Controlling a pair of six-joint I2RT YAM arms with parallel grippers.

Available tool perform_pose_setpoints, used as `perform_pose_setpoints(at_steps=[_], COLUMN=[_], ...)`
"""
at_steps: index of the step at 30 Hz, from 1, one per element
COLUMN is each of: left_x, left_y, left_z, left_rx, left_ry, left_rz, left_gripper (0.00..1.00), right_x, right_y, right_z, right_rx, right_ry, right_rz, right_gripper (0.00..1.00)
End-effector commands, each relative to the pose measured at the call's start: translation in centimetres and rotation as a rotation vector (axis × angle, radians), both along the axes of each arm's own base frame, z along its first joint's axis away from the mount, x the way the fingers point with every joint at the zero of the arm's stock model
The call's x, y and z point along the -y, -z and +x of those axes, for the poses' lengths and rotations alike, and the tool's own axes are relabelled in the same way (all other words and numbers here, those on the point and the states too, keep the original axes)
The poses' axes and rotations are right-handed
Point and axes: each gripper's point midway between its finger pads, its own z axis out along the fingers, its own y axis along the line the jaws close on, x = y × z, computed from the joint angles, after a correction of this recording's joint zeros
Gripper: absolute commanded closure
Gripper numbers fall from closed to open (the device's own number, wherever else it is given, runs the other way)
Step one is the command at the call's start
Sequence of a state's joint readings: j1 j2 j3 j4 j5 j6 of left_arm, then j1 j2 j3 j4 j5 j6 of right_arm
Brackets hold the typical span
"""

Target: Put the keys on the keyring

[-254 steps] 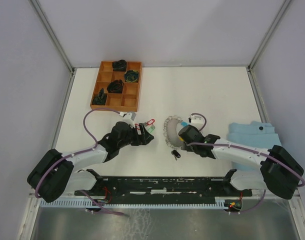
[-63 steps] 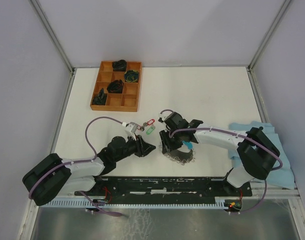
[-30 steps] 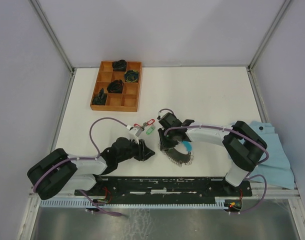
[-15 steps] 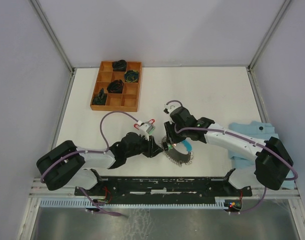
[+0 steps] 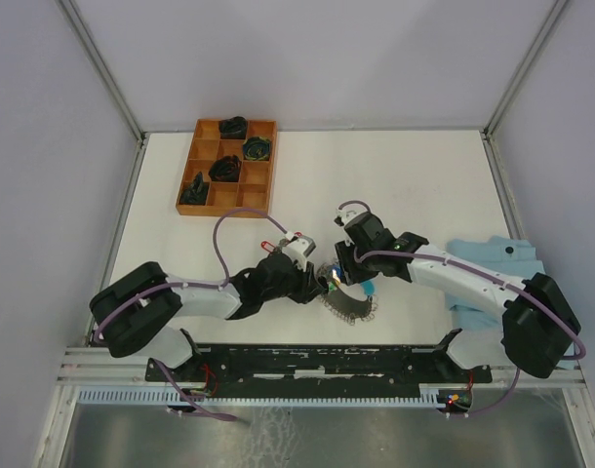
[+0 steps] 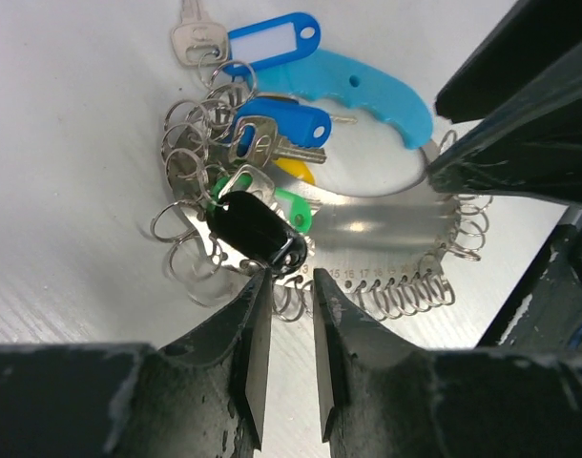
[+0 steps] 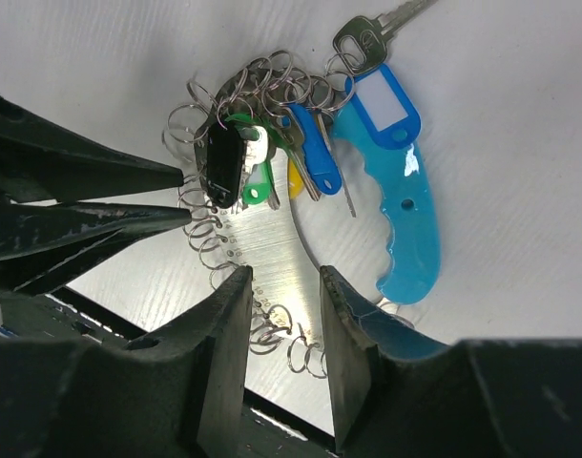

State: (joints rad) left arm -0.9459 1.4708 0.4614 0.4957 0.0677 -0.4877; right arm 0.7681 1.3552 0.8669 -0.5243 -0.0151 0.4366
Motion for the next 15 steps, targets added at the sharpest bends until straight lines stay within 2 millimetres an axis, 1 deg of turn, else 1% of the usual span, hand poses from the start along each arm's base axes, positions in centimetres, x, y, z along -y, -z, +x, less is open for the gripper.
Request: perform_pose_setpoints(at_steps=[1, 9, 15], left_x=[0.3, 0.0, -0.4], left_y=[0.2, 0.7, -1.1], left_z=[1.1, 1.9, 1.8], left_rx=[0.051, 0.071, 0.139], left_ry=[-0.006, -0.033, 0.002], left_rz=[0.052, 0.089, 0.092], left_gripper=[0.7, 0.7, 0.69], right_x=[0.1, 0.1, -0.1], right_y=[-1.1, -1.0, -1.3], right_z=[0.6, 0.5, 0.4], right_rx=[0.05, 0.045, 0.051], right_ry=[0.002, -0.003, -0.022], right_rz=[0.022, 0.04, 0.051], right_gripper=[0.57, 0.57, 0.57])
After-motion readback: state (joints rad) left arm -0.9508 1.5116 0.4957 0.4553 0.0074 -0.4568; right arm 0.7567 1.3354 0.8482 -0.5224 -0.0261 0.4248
